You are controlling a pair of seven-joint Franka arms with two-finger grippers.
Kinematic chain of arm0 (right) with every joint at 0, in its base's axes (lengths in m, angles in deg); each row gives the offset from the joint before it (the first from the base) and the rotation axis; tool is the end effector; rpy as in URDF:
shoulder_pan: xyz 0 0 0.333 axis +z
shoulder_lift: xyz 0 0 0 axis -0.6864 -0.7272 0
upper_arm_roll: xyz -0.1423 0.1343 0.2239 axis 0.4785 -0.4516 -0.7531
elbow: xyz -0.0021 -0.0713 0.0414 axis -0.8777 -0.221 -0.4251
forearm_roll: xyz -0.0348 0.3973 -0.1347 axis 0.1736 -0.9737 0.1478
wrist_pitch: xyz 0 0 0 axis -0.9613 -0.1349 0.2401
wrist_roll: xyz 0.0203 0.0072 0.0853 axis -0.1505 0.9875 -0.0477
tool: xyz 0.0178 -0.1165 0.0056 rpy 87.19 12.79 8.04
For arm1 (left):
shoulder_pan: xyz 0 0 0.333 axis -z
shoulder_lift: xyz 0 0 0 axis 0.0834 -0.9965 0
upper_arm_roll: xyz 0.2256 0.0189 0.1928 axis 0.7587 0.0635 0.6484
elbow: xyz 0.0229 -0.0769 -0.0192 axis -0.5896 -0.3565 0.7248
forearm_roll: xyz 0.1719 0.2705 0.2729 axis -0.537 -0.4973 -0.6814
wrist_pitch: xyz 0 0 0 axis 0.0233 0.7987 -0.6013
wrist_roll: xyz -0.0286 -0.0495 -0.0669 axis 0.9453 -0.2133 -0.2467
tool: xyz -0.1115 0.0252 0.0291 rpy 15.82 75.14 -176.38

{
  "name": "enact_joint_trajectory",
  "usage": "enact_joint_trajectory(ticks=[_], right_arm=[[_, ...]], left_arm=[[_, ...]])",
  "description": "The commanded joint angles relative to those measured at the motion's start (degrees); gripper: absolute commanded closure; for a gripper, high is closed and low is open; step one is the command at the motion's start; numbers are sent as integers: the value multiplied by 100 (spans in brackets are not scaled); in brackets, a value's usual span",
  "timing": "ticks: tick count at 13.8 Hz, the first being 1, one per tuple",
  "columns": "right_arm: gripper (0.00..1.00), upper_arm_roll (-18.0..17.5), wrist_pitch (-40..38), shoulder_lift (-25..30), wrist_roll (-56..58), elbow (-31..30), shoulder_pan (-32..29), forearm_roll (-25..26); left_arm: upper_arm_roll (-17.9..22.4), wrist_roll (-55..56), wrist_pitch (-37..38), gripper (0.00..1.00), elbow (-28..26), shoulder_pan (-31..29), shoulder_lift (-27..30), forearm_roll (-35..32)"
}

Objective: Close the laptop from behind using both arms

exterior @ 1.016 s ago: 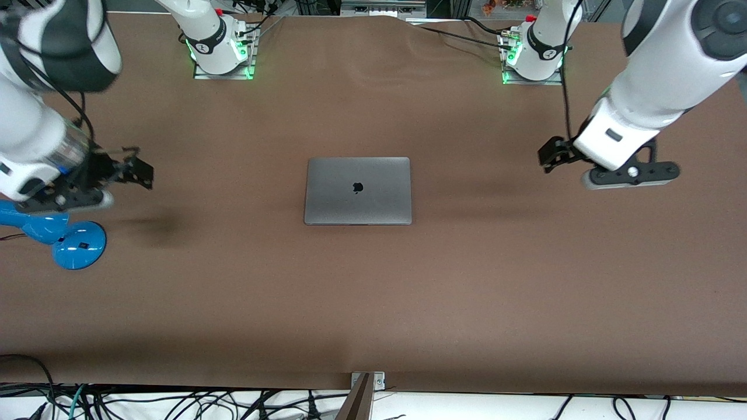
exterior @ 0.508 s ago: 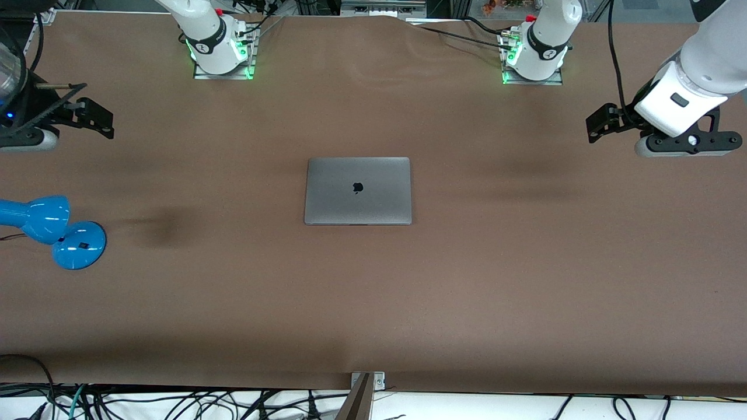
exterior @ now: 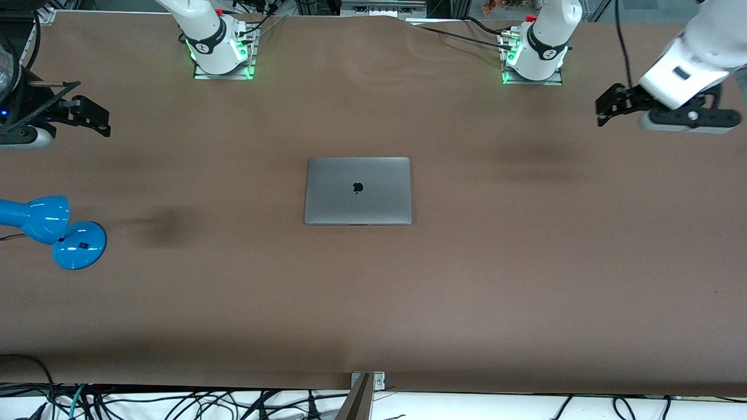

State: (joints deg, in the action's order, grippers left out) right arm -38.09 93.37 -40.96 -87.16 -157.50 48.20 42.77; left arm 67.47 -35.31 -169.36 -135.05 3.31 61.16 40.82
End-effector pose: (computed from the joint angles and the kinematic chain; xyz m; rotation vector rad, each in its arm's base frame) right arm 0.5753 0.0201 0.5775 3.0798 0.1184 -0.1120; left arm 0.5222 -0.0285 0.5639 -3.0878 0.1172 0.0631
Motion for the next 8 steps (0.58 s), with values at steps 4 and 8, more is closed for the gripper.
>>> enact_joint_trajectory(ticks=[4, 8], right_arm=[[0, 38, -113, -176, -347, 338, 60, -202], [0, 55, -130, -176, -552, 338, 42, -282]], left_arm=[[410, -356, 162, 0, 368, 183, -426, -149], [305, -365, 189, 0, 834, -150, -885, -105]])
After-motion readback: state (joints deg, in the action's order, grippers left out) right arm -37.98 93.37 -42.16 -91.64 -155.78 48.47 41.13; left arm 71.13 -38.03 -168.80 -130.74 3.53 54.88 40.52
